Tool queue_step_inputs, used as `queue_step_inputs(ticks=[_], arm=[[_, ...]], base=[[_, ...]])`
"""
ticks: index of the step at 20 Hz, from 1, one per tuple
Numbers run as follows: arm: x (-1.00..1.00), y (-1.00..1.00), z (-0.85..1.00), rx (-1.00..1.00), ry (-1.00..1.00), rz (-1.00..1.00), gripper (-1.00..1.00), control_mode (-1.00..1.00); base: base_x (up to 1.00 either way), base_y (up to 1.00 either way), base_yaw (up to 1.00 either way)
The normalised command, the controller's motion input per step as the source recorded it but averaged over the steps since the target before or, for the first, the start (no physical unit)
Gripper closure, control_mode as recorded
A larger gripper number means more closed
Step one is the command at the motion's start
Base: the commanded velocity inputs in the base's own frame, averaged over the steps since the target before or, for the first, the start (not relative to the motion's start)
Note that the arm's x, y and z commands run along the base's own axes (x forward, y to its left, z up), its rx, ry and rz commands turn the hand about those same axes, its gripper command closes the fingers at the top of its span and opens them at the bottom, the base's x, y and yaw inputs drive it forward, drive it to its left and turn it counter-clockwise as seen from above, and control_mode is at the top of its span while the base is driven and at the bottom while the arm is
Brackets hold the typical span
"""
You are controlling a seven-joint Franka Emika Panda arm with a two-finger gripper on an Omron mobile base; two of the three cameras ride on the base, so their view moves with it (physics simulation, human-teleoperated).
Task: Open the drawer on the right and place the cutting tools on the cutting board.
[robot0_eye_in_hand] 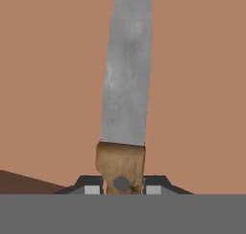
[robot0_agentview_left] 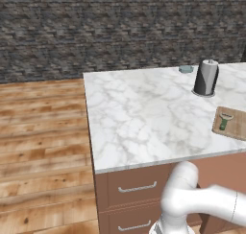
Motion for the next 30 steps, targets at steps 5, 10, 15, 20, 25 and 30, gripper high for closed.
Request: queue_step_inputs(ticks=[5, 10, 15, 20, 25, 30], arm=[[-0.29, 0.19, 0.54, -0.02, 0.0, 0.0, 1.0, -1.0], [-0.32, 0.16, 0.49, -0.01, 0.0, 0.0, 1.0, -1.0], [-0.38, 0.11, 0.34, 0.0, 0.01, 0.0, 1.0, -1.0], [-0.3, 0.15, 0.15, 0.0, 0.0, 0.0, 1.0, -1.0], [-0.02, 0.23, 0.5, -0.03, -0.1, 0.0, 1.0, -1.0], [0.25, 0.24, 0.59, -0.01, -0.23, 0.0, 1.0, -1.0]], base=[[0.0, 0.0, 0.0], [0.0, 0.0, 0.0], [0.0, 0.0, 0.0], [0.0, 0.0, 0.0], [0.0, 0.0, 0.0], [0.0, 0.0, 0.0]])
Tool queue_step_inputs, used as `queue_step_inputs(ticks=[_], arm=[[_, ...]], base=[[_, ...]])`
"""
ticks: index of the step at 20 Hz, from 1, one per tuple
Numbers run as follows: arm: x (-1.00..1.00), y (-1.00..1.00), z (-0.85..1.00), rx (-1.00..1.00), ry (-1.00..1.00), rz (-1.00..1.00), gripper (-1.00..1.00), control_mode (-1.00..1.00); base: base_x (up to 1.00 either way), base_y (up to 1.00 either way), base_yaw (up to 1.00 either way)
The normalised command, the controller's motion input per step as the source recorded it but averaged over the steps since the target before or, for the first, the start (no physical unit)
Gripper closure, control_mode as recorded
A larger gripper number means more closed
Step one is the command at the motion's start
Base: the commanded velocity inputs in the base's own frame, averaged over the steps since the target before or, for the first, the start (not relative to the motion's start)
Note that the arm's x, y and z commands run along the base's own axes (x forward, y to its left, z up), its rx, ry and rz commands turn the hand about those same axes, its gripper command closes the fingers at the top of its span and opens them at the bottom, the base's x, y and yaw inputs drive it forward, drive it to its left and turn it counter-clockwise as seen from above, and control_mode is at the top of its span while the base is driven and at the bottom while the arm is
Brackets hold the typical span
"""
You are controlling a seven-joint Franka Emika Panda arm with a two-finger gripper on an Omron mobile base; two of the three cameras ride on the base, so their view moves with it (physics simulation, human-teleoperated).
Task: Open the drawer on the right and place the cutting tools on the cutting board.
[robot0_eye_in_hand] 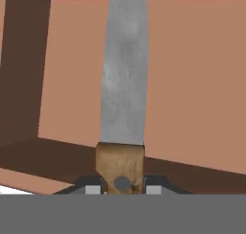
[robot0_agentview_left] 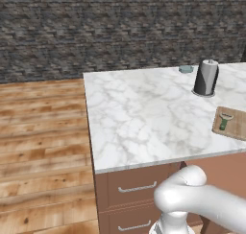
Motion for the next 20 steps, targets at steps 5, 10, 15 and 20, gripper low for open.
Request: queue_step_inputs(ticks=[5, 10, 15, 20], arm=[[0.6, 0.15, 0.46, 0.0, -0.2, 0.0, 1.0, -1.0], [0.83, 0.06, 0.37, -0.01, -0.04, 0.0, 1.0, -1.0], [0.91, 0.0, 0.23, -0.02, 0.03, -0.02, 1.0, -1.0], [0.91, 0.0, 0.15, -0.03, 0.01, -0.02, 1.0, -1.0]], base=[[0.0, 0.0, 0.0], [0.0, 0.0, 0.0], [0.0, 0.0, 0.0], [0.0, 0.0, 0.0]])
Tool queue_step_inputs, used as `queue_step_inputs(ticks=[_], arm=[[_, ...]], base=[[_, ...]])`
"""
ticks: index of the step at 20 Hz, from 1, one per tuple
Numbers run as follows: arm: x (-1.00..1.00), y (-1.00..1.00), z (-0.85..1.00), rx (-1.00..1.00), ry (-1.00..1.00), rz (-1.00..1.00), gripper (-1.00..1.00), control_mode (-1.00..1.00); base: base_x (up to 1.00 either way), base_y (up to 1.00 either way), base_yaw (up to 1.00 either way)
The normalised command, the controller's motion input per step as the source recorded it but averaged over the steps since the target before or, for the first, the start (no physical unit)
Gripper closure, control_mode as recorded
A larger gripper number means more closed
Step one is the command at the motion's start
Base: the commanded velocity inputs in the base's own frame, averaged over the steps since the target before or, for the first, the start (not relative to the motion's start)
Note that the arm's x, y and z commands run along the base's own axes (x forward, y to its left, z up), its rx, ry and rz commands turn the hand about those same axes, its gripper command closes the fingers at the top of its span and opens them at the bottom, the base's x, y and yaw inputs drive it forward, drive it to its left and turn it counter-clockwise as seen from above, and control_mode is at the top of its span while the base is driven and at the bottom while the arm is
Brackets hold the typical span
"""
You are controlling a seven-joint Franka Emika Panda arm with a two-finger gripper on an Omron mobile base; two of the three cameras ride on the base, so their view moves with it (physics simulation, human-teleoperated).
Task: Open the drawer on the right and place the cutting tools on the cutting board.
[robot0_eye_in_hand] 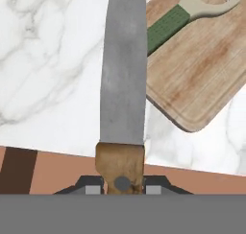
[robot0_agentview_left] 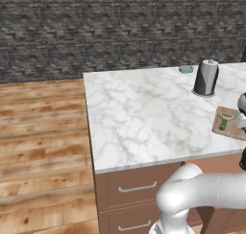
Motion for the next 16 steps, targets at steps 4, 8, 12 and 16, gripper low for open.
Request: queue_step_inputs(ticks=[4, 8, 12, 16], arm=[[0.74, 0.0, 0.0, -0.01, 0.03, -0.04, 1.0, -1.0], [0.57, -0.01, 0.0, 0.0, 0.05, -0.05, 1.0, -1.0], [0.52, -0.05, 0.0, 0.0, 0.05, -0.09, 1.0, -1.0], [0.42, -0.09, 0.0, 0.0, 0.02, -0.15, 1.0, -1.0]], base=[[0.0, 0.0, 0.0], [0.0, 0.0, 0.0], [0.0, 0.0, 0.0], [0.0, 0.0, 0.0]])
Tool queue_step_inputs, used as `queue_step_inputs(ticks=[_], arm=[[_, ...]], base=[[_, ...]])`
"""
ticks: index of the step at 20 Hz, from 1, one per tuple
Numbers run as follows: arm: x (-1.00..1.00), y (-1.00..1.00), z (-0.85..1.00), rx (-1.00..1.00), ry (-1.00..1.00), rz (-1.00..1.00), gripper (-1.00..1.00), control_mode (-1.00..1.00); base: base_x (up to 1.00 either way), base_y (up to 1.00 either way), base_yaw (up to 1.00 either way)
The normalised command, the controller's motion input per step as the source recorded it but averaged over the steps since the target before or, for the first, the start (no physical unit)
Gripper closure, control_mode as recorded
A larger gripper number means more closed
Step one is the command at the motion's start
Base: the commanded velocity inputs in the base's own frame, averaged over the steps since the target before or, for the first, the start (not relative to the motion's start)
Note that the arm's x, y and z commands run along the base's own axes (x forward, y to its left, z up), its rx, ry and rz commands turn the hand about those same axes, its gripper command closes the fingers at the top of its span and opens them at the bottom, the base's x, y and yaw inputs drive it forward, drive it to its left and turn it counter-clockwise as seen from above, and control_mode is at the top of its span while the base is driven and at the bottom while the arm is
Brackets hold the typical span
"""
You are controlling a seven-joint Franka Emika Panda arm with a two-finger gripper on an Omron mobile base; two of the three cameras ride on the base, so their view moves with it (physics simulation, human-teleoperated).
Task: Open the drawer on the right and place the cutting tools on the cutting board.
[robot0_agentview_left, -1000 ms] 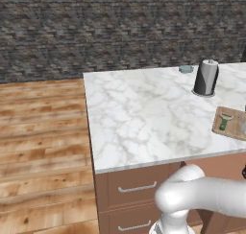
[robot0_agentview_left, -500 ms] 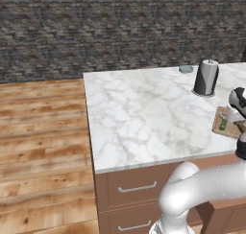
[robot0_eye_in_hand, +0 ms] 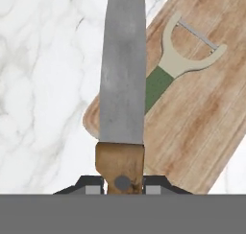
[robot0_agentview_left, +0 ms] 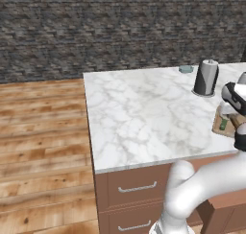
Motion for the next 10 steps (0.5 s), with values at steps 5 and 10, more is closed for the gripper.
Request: queue_step_inputs(ticks=[5, 10], arm=[[0.07, -0.1, 0.0, 0.0, 0.0, -0.15, 1.0, -1.0], [0.0, -0.12, 0.0, 0.0, 0.0, -0.11, 1.0, -1.0]], base=[[0.0, 0.0, 0.0], [0.0, 0.0, 0.0]])
